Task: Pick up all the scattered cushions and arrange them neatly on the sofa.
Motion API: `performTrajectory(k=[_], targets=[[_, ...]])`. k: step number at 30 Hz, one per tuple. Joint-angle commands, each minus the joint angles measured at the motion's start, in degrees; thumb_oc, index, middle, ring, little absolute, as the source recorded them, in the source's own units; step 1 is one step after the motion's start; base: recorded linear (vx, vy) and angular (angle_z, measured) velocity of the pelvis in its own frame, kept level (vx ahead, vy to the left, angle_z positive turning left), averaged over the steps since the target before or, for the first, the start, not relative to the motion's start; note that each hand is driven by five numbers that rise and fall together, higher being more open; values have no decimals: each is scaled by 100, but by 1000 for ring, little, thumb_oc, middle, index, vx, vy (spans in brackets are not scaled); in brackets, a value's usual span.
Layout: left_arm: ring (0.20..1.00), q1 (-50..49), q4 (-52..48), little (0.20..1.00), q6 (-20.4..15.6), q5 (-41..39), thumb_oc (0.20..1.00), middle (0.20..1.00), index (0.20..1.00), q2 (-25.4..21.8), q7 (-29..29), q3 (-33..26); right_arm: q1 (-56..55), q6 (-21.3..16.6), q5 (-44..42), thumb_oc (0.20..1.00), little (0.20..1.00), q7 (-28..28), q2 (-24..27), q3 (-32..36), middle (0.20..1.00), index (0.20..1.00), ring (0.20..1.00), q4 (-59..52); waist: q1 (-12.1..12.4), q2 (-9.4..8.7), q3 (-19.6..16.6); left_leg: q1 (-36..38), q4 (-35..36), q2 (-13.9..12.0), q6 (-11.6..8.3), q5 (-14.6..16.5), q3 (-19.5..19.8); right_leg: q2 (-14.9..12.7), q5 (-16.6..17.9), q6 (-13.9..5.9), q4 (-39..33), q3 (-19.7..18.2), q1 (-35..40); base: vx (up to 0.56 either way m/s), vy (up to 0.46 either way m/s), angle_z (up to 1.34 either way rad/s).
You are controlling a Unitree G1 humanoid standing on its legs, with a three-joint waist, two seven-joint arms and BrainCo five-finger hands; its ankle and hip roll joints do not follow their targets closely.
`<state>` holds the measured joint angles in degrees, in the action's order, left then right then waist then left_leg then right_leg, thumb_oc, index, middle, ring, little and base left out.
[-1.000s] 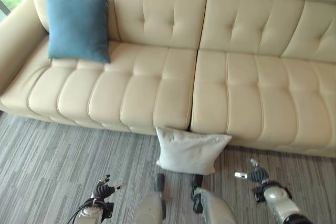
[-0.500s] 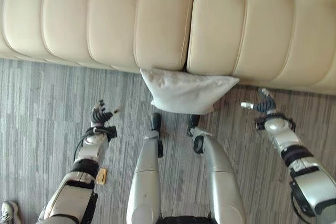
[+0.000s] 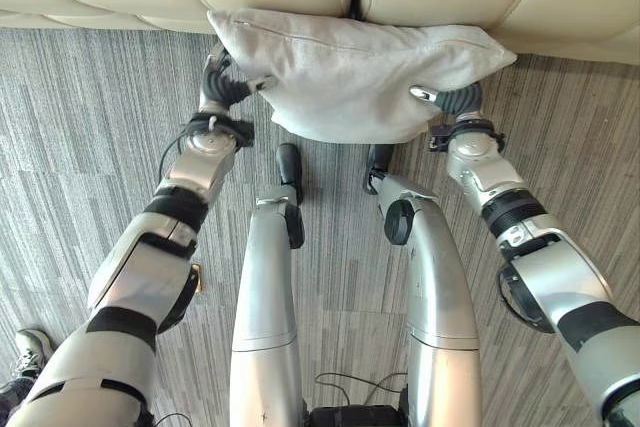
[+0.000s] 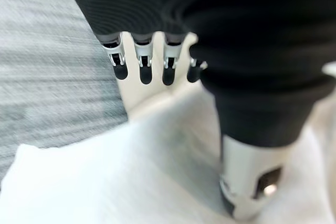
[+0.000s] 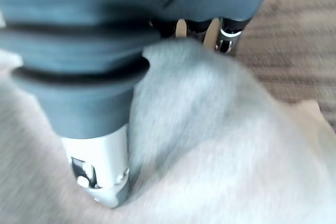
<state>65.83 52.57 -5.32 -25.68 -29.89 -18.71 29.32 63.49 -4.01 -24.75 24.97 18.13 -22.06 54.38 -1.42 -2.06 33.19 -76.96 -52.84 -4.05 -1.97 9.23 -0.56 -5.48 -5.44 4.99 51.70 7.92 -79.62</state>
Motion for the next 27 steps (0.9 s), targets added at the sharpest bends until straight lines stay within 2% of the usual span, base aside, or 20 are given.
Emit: performTrajectory(k=[1,2,6,9,13,14,16,17,21,23,24,27], targets=[[570,-689,-70,570,-231,410,570,570,570,180,-156,-203,-615,-282,-245,200,200,-167,-391,-442,200,200,200,-61,-84,205,-1074,59,-59,206,184,403,16,-49,-848,-453,80,-324,354,0,0,0],[200,-632,-157,200,-251,440,200,200,200,214,-163,-148,-620,-360,-309,200,200,-208,-457,-457,200,200,200,-148,-84,214,-1093,45,-48,218,184,394,18,-39,-838,-451,85,-332,346,0,0,0],[200,-1151,-1040,200,-465,483,200,200,200,341,-277,-325,-1062,-666,-208,200,200,-293,-502,-387,200,200,200,-1025,-84,215,-1282,356,280,235,177,345,-9,-2,-708,-521,-218,-301,623,-13,41,4],[200,-1767,-1791,200,-596,581,200,200,200,530,-349,-547,-1610,-814,-31,200,200,-391,-425,-178,200,200,200,-1834,-91,198,-1410,1001,882,194,120,232,-10,-22,-546,-608,-749,-311,1203,-23,12,0],[200,-2695,-2655,200,-685,639,200,200,200,791,-315,-913,-2461,-860,186,200,200,-625,-349,49,200,200,200,-2856,-79,156,-1424,2087,1755,222,44,56,-51,-38,-330,-727,-1506,-285,2189,8,-8,2],[200,-2725,-2677,200,-676,645,200,200,200,795,-317,-916,-2494,-850,192,200,200,-623,-345,45,200,200,200,-2882,-81,156,-1407,2147,1796,224,43,39,-53,-38,-316,-728,-1539,-283,2245,36,-27,6],[200,-3523,-3300,200,-751,673,200,200,200,931,-188,-1115,-3244,-856,277,200,200,-920,-263,130,200,200,200,-3623,-76,129,-1423,3115,2449,258,-15,-80,-69,-53,-169,-793,-2199,-229,3181,71,-28,1],[200,-4088,-3630,200,-802,654,200,200,200,1000,-56,-1196,-3751,-845,391,200,200,-1131,-209,150,200,200,200,-4108,-89,84,-1450,3665,2866,294,-12,-327,-118,-93,90,-803,-2660,-147,3750,107,-25,1],[200,-5291,-4216,200,-823,666,200,200,200,967,321,-1497,-4729,-839,702,200,200,-1545,57,338,200,200,200,-4955,-59,48,-1651,5041,3707,305,-54,-481,-146,-42,185,-892,-3445,-77,5147,172,-43,0],[200,-5542,-4280,200,-819,640,200,200,200,932,403,-1570,-4959,-811,729,200,200,-1668,120,394,200,200,200,-5098,-69,43,-1711,5340,3900,303,-53,-544,-138,-28,218,-906,-3631,-61,5458,228,-43,-2],[200,-6234,-4642,200,-793,639,200,200,200,796,703,-1752,-5581,-787,893,200,200,-1972,377,613,200,200,200,-5545,-76,35,-1955,6129,4329,224,-96,-587,-182,34,196,-951,-4018,-35,6241,300,-52,-2],[200,-6588,-4792,200,-771,580,200,200,200,780,825,-1860,-5929,-775,907,200,200,-2144,455,731,200,200,200,-5755,-94,27,-2161,6506,4563,203,-109,-649,-228,89,208,-966,-4215,-8,6600,236,-57,2]])
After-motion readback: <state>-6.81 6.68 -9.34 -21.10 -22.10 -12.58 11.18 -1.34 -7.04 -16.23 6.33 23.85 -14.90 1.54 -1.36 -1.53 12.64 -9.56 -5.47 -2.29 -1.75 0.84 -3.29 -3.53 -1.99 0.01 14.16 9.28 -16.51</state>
